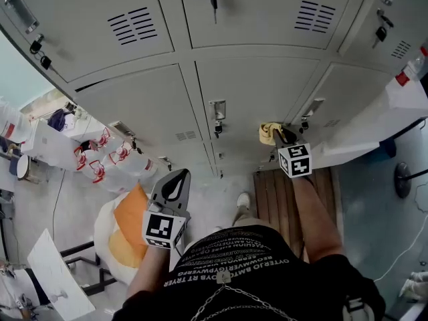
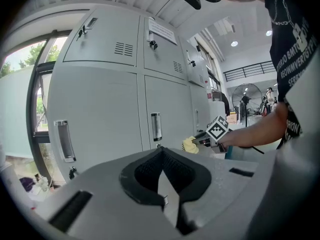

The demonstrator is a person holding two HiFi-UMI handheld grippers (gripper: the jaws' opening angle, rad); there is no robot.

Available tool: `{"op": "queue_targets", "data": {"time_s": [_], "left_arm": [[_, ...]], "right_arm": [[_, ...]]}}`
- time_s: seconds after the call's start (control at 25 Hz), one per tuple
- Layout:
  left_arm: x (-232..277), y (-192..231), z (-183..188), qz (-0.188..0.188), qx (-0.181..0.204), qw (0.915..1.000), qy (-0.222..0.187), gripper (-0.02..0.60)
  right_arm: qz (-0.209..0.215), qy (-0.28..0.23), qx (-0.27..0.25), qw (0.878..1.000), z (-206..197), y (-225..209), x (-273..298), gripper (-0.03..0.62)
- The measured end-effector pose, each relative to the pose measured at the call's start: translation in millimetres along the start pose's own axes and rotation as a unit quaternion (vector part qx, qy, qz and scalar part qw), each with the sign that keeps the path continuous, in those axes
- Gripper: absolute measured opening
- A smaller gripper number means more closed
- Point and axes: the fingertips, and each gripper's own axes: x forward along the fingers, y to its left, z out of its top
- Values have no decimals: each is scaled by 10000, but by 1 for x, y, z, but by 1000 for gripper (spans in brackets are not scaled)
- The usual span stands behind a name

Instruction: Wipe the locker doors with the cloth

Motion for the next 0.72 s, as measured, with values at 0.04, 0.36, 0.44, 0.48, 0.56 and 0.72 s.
{"op": "queue_targets", "data": {"time_s": [0.04,0.36,0.44,0.48,0.56,0.72], "left_arm": [[-3,1,1,5,9,10000,-16,5],[-32,4,4,34,203,9997,-94,5],[-41,2,4,-6,199,9997,-126,5],[-45,1,4,-27,182,9997,-140,5],[-55,-2,5,-62,133,9997,-178,5],[-73,-10,11,-151,110,9993,-318,5]], "right_arm": [[-11,-15,18,10000,0,1,-4,52],[138,-486,48,9987,13,43,-69,51],[180,-620,27,9979,20,56,-91,51],[200,-670,9,9976,24,63,-101,51],[237,-773,-23,9967,33,76,-124,51],[224,-1128,-114,9933,57,100,-173,49]]}}
